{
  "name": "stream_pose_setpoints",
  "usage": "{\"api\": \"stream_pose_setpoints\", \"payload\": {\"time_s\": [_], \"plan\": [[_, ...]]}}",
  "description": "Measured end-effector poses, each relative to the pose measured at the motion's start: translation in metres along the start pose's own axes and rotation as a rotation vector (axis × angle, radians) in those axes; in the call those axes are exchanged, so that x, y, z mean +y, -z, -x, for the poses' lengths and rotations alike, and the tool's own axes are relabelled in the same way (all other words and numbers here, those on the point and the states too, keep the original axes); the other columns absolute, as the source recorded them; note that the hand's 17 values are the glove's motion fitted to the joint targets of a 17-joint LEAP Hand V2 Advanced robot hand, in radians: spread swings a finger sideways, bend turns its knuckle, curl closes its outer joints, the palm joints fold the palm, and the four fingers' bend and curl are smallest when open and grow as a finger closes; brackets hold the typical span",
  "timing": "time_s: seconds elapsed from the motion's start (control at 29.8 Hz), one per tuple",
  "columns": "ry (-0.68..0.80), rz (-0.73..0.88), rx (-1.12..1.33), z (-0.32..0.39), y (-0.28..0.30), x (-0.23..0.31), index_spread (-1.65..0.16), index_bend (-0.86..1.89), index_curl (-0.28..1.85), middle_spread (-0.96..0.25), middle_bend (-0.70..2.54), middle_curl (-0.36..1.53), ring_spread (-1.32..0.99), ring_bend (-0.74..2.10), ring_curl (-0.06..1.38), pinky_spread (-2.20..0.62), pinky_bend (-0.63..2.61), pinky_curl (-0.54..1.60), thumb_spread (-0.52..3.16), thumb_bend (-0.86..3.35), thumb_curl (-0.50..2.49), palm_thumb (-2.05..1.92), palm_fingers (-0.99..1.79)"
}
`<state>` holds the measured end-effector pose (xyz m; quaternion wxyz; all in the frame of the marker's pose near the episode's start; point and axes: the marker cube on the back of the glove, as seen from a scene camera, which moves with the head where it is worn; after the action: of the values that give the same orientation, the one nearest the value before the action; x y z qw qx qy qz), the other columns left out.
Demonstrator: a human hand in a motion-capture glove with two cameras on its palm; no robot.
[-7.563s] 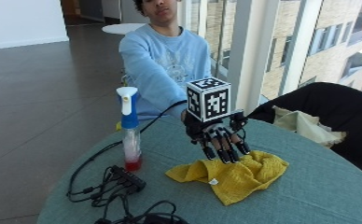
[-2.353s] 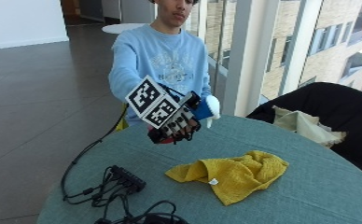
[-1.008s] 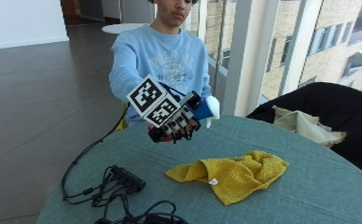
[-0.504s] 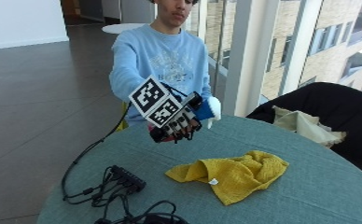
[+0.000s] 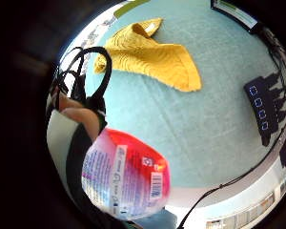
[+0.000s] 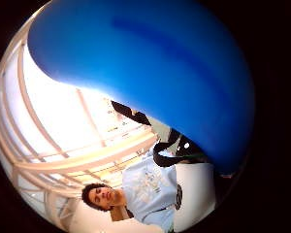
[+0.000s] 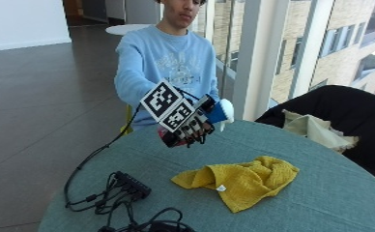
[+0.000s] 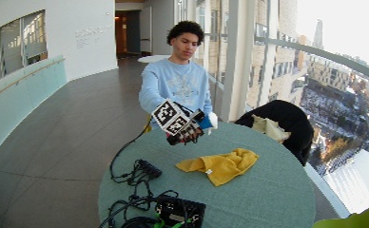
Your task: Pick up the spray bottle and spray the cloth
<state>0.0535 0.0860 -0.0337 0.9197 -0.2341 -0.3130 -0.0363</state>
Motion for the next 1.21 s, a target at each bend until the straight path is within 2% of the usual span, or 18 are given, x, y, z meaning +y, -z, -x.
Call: {"api": "stream_pose_setpoints", "payload": {"time_s": [0.17, 0.37, 0.74, 0.94, 1.21], "plan": [[0.1, -0.054, -0.035, 0.02, -0.005, 0.006, -0.18, 0.12, 0.32, -0.09, 0.46, 0.48, -0.06, 0.63, 0.4, 0.0, 0.33, 0.37, 0.88, -0.02, 0.6, 0.85, 1.18], [0.328, -0.18, -0.108, 0.067, -0.02, 0.015, -0.18, 0.12, 0.32, -0.09, 0.46, 0.48, -0.06, 0.63, 0.4, 0.0, 0.33, 0.37, 0.88, -0.02, 0.6, 0.85, 1.18], [0.69, -0.308, -0.249, 0.168, -0.102, 0.017, -0.18, 0.13, 0.33, -0.09, 0.45, 0.48, -0.06, 0.64, 0.41, 0.0, 0.32, 0.37, 0.86, -0.03, 0.61, 0.86, 1.18], [0.8, -0.285, -0.313, 0.201, -0.161, 0.0, -0.18, 0.13, 0.33, -0.1, 0.46, 0.48, -0.06, 0.63, 0.4, 0.0, 0.32, 0.37, 0.84, -0.03, 0.61, 0.86, 1.18], [0.852, -0.261, -0.399, 0.222, -0.209, -0.019, -0.19, 0.12, 0.33, -0.1, 0.46, 0.48, -0.06, 0.62, 0.4, 0.0, 0.32, 0.37, 0.84, -0.03, 0.61, 0.86, 1.17]]}}
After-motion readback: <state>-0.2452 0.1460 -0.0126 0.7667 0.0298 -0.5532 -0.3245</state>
